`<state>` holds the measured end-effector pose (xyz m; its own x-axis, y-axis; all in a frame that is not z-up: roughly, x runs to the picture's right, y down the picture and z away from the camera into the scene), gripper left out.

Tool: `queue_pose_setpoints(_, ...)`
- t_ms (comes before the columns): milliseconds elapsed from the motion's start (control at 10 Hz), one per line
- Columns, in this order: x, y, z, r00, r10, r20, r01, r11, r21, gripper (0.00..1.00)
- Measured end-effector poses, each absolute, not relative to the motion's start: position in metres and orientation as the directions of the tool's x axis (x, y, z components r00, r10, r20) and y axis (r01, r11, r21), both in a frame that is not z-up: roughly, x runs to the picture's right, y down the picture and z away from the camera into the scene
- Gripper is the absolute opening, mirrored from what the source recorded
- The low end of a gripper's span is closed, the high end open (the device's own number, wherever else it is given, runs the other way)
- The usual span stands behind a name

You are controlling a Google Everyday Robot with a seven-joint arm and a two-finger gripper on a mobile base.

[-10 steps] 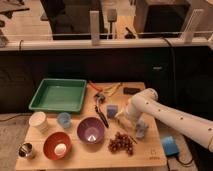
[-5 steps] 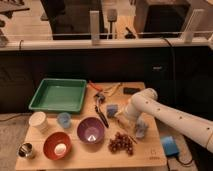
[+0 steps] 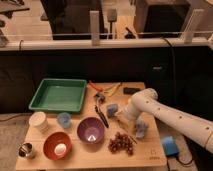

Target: Place sponge in tray

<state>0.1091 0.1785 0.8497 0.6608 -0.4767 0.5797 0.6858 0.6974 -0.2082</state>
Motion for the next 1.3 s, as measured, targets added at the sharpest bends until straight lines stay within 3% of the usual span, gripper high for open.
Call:
queue_pose_setpoints(500,0.127,0.13,0.814,0.626,-0.538,0.564,0.719,0.679,-0.149,0.8)
queue_pose_setpoints(1000,0.154,0.123,0.835,0.651,-0.542,0.531,0.694,0.708,-0.127,0.8)
queue_pose_setpoints(1300,0.145,0.11,0.825,0.663,-0.529,0.529,0.676,0.727,-0.12,0.8)
